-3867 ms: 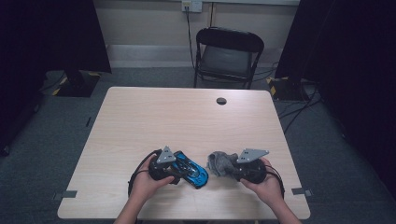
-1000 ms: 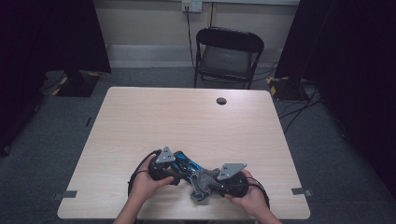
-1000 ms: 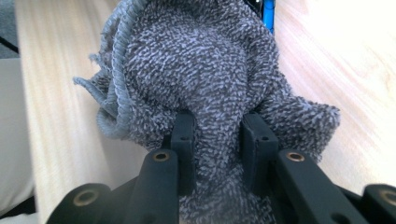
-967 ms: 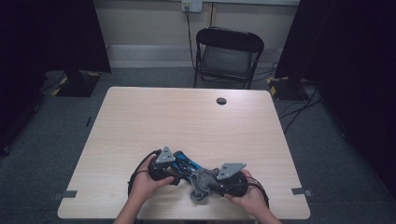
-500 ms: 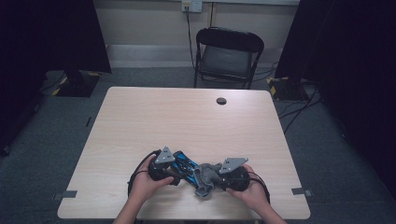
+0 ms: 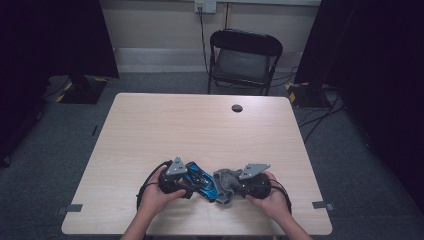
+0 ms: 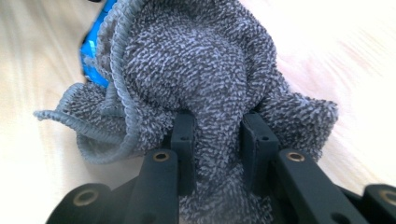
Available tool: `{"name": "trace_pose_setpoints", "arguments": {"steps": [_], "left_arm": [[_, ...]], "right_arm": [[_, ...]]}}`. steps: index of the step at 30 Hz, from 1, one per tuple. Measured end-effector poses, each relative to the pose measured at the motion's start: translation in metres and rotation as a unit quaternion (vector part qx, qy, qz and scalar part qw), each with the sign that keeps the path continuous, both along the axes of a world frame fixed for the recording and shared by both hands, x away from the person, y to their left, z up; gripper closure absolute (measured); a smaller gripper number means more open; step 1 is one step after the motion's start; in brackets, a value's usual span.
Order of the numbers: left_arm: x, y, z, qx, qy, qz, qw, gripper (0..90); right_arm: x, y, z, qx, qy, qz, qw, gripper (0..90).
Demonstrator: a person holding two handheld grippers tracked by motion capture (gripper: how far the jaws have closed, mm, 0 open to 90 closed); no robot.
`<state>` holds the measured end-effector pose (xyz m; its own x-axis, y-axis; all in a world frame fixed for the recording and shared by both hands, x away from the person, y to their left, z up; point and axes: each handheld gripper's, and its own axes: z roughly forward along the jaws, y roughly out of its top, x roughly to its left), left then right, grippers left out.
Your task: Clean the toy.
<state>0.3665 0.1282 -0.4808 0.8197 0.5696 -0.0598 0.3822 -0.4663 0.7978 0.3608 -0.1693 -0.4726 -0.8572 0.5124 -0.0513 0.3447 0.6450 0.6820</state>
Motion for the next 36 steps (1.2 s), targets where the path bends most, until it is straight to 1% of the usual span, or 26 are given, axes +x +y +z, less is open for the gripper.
{"name": "trace_pose_setpoints", "arguments": {"steps": [2, 8, 12, 14, 19, 22, 28, 31, 36], "left_arm": [[0.000, 0.000, 0.000, 0.000, 0.000, -0.001, 1.0000, 21.9], [0.001, 0.000, 0.001, 0.005, 0.003, -0.003, 1.0000, 21.9], [0.002, 0.000, 0.002, 0.006, 0.006, -0.005, 1.0000, 21.9], [0.002, 0.000, 0.002, 0.006, 0.007, -0.006, 0.9999, 21.9], [0.003, 0.000, 0.003, 0.008, 0.008, -0.010, 0.9999, 21.9], [0.002, 0.000, 0.003, 0.009, 0.010, -0.011, 0.9998, 21.8], [0.002, 0.001, 0.004, 0.005, 0.011, -0.012, 0.9999, 21.7], [0.002, 0.000, 0.004, 0.010, 0.013, -0.012, 0.9998, 21.3], [0.003, -0.001, 0.007, 0.010, 0.013, -0.014, 0.9998, 21.0]], "right_arm": [[0.003, -0.003, 0.000, -0.004, -0.003, -0.004, 1.0000, 70.5], [0.014, -0.016, 0.000, -0.012, -0.010, -0.031, 0.9994, 70.4], [0.025, -0.028, 0.000, -0.009, -0.010, -0.063, 0.9979, 70.4], [0.031, -0.031, 0.000, -0.006, -0.008, -0.071, 0.9974, 70.4], [0.038, -0.029, 0.000, -0.017, -0.011, -0.083, 0.9963, 70.2], [0.040, -0.025, 0.000, -0.019, -0.011, -0.087, 0.9960, 69.7], [0.041, -0.025, 0.000, -0.014, -0.008, -0.089, 0.9959, 65.3], [0.043, -0.027, 0.000, -0.014, -0.008, -0.098, 0.9951, 63.0], [0.045, -0.031, 0.001, -0.014, -0.008, -0.107, 0.9941, 63.1]]}}
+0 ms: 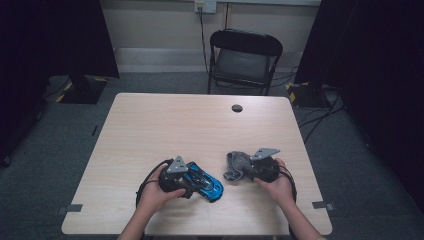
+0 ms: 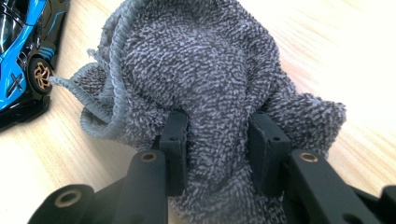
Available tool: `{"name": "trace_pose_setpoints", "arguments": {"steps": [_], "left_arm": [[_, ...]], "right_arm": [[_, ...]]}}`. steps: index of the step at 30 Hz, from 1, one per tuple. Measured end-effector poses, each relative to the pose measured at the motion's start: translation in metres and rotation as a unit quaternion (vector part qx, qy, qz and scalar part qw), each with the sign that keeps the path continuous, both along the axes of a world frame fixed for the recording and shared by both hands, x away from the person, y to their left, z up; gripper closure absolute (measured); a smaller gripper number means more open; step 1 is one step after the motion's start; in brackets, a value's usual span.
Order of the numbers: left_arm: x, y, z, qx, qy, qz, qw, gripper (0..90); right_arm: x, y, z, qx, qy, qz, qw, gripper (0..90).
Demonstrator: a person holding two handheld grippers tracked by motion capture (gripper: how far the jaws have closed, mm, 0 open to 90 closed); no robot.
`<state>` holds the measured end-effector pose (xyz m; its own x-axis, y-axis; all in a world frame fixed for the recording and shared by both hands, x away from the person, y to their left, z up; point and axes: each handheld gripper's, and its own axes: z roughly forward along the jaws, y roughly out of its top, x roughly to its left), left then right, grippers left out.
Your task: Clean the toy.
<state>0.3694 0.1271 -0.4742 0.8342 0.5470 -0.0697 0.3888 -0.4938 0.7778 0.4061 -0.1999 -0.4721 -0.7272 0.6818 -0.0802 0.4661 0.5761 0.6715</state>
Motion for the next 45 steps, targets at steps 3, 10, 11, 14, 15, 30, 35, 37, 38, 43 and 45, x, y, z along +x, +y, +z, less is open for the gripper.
{"name": "trace_pose_setpoints", "arguments": {"steps": [3, 10, 11, 14, 15, 30, 35, 37, 38, 43, 45], "left_arm": [[0.000, 0.000, 0.001, 0.000, -0.001, -0.001, 1.0000, 20.9], [0.000, 0.004, 0.004, -0.002, -0.002, 0.002, 1.0000, 19.8], [0.000, 0.005, 0.005, -0.001, -0.003, 0.003, 1.0000, 19.7], [0.000, 0.006, 0.005, -0.003, -0.004, 0.003, 1.0000, 19.8], [0.000, 0.006, 0.006, -0.004, -0.004, 0.003, 1.0000, 19.7], [-0.003, 0.018, 0.009, -0.006, -0.005, 0.014, 0.9999, 19.7], [-0.003, 0.024, 0.008, -0.008, -0.002, 0.019, 0.9998, 19.6], [-0.004, 0.026, 0.007, -0.009, 0.000, 0.022, 0.9997, 19.6], [-0.004, 0.028, 0.006, -0.007, 0.002, 0.024, 0.9997, 19.6], [-0.010, 0.035, 0.002, -0.004, 0.008, 0.028, 0.9996, 21.1], [-0.013, 0.036, -0.001, 0.003, 0.012, 0.027, 0.9996, 21.2]], "right_arm": [[0.000, 0.000, -0.001, 0.000, -0.001, 0.001, 1.0000, 62.5], [-0.004, 0.003, -0.001, 0.008, 0.000, -0.004, 1.0000, 52.0], [-0.004, 0.004, -0.001, 0.007, 0.001, -0.003, 1.0000, 50.1], [-0.006, 0.005, 0.002, 0.011, 0.001, -0.009, 0.9999, 40.7], [-0.007, 0.005, 0.004, 0.020, 0.002, -0.009, 0.9998, 38.1], [-0.032, 0.049, 0.034, 0.079, -0.001, 0.046, 0.9958, 23.7], [-0.032, 0.065, 0.030, 0.096, 0.020, 0.069, 0.9928, 23.5], [-0.032, 0.072, 0.027, 0.094, 0.026, 0.078, 0.9921, 23.8], [-0.032, 0.074, 0.026, 0.092, 0.027, 0.081, 0.9922, 23.8], [-0.034, 0.088, 0.019, 0.077, 0.035, 0.110, 0.9903, 27.8], [-0.035, 0.090, 0.019, 0.077, 0.040, 0.114, 0.9897, 27.1]]}}
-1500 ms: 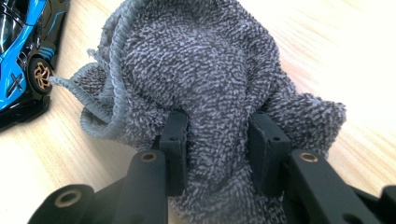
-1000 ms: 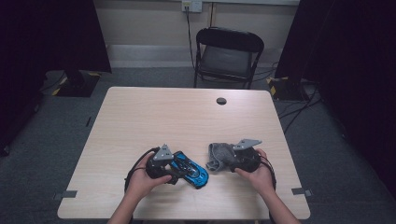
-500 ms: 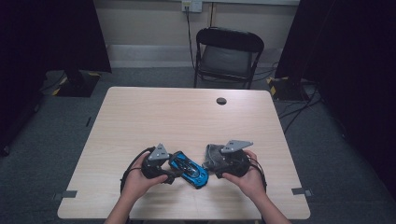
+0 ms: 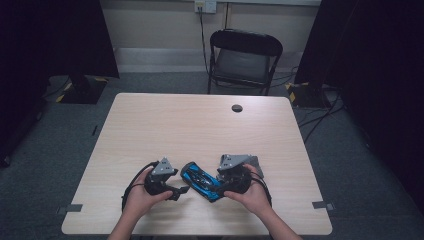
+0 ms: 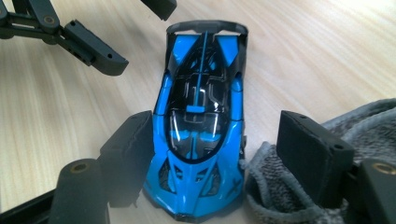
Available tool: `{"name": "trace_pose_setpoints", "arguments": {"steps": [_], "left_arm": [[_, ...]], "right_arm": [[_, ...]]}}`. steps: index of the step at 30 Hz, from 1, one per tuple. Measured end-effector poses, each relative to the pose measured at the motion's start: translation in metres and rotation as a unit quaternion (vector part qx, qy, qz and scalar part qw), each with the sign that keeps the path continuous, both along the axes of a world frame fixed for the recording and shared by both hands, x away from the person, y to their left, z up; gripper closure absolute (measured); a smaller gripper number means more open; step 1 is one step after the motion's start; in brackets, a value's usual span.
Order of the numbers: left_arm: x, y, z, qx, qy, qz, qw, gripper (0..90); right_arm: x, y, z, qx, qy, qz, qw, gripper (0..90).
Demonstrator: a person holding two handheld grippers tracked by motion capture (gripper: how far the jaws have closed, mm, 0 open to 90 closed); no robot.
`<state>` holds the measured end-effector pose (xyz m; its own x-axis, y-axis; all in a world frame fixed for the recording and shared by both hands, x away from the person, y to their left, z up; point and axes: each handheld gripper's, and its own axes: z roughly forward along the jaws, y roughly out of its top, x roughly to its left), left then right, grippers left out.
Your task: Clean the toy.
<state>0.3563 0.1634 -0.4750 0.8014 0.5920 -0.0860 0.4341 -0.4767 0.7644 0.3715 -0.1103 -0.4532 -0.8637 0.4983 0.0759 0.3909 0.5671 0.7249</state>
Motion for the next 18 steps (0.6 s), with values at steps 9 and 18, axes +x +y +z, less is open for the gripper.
{"name": "trace_pose_setpoints", "arguments": {"steps": [9, 18], "left_arm": [[0.000, -0.001, -0.002, 0.001, 0.002, 0.000, 1.0000, 21.3], [0.016, -0.004, 0.007, -0.012, -0.003, 0.013, 0.9998, 22.9]], "right_arm": [[-0.004, 0.009, -0.011, -0.001, 0.011, -0.013, 0.9999, 20.0], [-0.006, 0.020, -0.023, -0.005, 0.012, -0.021, 0.9997, 17.6]]}}
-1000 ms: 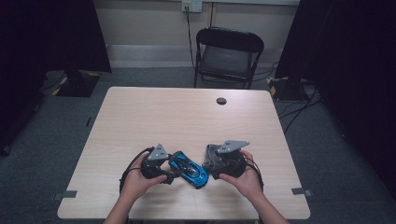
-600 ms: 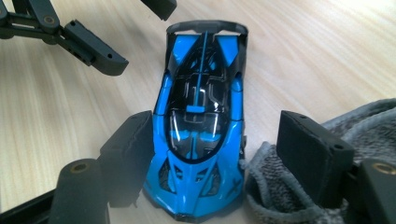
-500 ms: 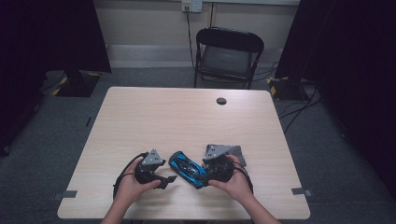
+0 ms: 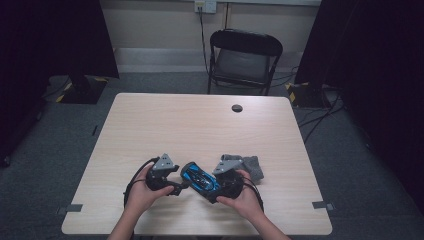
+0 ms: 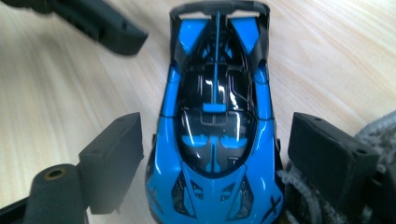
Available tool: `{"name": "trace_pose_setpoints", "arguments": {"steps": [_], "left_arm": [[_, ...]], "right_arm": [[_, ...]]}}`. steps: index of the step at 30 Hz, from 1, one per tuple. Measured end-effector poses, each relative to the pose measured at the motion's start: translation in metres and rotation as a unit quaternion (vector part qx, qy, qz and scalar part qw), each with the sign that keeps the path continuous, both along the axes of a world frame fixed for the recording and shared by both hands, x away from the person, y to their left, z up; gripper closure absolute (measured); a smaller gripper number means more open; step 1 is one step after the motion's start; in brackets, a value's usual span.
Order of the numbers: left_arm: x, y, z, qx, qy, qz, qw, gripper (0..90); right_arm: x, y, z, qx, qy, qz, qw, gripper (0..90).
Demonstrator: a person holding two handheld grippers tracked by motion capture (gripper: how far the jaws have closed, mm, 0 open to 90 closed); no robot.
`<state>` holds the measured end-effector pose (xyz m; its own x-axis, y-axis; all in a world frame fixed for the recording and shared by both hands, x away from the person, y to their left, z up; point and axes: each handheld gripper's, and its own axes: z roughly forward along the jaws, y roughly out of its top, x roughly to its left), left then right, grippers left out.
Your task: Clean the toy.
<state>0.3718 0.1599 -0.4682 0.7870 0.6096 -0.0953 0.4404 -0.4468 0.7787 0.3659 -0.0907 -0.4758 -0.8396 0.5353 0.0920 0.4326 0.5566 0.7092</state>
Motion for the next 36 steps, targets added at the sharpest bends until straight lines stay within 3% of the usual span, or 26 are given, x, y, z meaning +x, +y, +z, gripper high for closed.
{"name": "trace_pose_setpoints", "arguments": {"steps": [3, 11, 17, 18, 28, 36], "left_arm": [[0.007, -0.002, 0.001, 0.001, 0.002, 0.001, 1.0000, 23.2], [0.013, -0.006, -0.002, -0.003, 0.004, 0.003, 1.0000, 23.1], [0.012, -0.002, -0.004, -0.009, 0.006, 0.010, 0.9999, 23.1], [0.011, -0.002, -0.004, -0.009, 0.007, 0.009, 0.9999, 23.1], [0.010, -0.005, 0.004, -0.010, -0.002, -0.003, 0.9999, 22.7], [0.012, -0.006, 0.006, -0.005, -0.005, -0.033, 0.9994, 18.9]], "right_arm": [[-0.001, -0.001, -0.005, -0.010, -0.009, -0.001, 0.9999, 16.0], [-0.004, 0.000, -0.016, -0.022, -0.005, 0.001, 0.9998, 15.9], [-0.008, 0.003, -0.020, -0.029, -0.028, 0.006, 0.9992, 19.3], [-0.008, 0.003, -0.019, -0.027, -0.032, 0.008, 0.9991, 22.9], [-0.006, 0.003, -0.018, -0.031, -0.029, 0.021, 0.9989, 24.2], [-0.003, 0.003, -0.018, -0.031, -0.035, 0.051, 0.9976, 24.3]]}}
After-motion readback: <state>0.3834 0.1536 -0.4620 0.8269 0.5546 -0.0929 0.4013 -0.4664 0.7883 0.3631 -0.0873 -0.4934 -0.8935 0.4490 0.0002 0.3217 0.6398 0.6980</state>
